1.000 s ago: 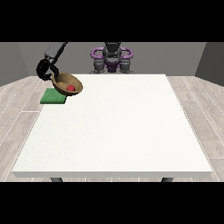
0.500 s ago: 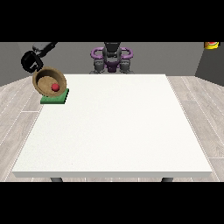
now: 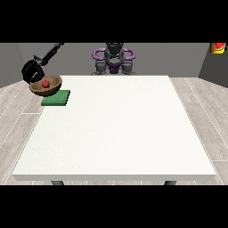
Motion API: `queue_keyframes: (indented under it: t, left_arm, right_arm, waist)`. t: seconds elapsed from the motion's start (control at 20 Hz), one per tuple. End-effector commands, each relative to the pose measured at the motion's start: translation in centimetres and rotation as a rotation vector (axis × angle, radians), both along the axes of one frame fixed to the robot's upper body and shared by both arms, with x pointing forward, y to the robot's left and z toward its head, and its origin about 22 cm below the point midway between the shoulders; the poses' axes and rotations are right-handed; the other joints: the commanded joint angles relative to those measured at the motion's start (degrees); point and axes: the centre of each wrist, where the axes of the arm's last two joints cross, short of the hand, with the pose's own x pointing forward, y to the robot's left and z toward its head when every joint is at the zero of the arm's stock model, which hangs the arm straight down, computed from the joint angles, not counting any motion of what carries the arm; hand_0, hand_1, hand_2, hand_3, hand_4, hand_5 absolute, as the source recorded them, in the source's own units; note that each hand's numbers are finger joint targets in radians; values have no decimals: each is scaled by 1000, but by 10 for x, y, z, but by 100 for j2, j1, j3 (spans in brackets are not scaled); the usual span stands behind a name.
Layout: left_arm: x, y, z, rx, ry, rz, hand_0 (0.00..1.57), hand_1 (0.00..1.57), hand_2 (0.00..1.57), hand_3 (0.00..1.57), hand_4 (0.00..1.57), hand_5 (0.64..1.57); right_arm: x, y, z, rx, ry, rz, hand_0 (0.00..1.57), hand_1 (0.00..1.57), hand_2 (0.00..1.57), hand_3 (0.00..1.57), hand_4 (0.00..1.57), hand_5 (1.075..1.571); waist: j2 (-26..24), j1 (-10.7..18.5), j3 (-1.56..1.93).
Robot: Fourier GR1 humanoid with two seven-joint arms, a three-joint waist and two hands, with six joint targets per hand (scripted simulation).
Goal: Pick the cup and pour the ball into the bowl, then pick the bowl and place it on the pad
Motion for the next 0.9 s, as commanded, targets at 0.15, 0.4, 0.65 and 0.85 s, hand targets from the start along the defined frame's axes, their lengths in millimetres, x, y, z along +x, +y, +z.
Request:
queue_keyframes:
  t: [0.15, 0.4, 0.65, 0.85]
  left_arm:
    - [-4, 5, 6, 7, -9, 1, 0, 0, 0, 0, 1205, 1555]
    - [-7, 6, 9, 13, -35, 28, 0, 0, 0, 0, 1199, 1559]
    - [-16, 23, -1, 1, -10, 21, 0, 0, 0, 0, 1192, 1563]
    - [-19, 21, -4, 7, -36, 12, 0, 0, 0, 0, 1195, 1561]
  right_arm:
    - [13, 19, -29, 67, -9, -9, 1571, 1571, 1571, 537, 1017, 1571]
    - [9, 4, -26, 187, -67, -57, 1571, 1571, 1571, 738, 905, 1569]
    - [2, -7, -20, 56, -13, -168, 1571, 1571, 1571, 1087, 0, 1550]
    - [4, -16, -14, 78, -78, -204, 1508, 1508, 1412, 824, 0, 1552]
  waist:
    - [112, 78, 2]
    - [188, -100, 4]
    - [48, -71, -3]
    - [230, 77, 2]
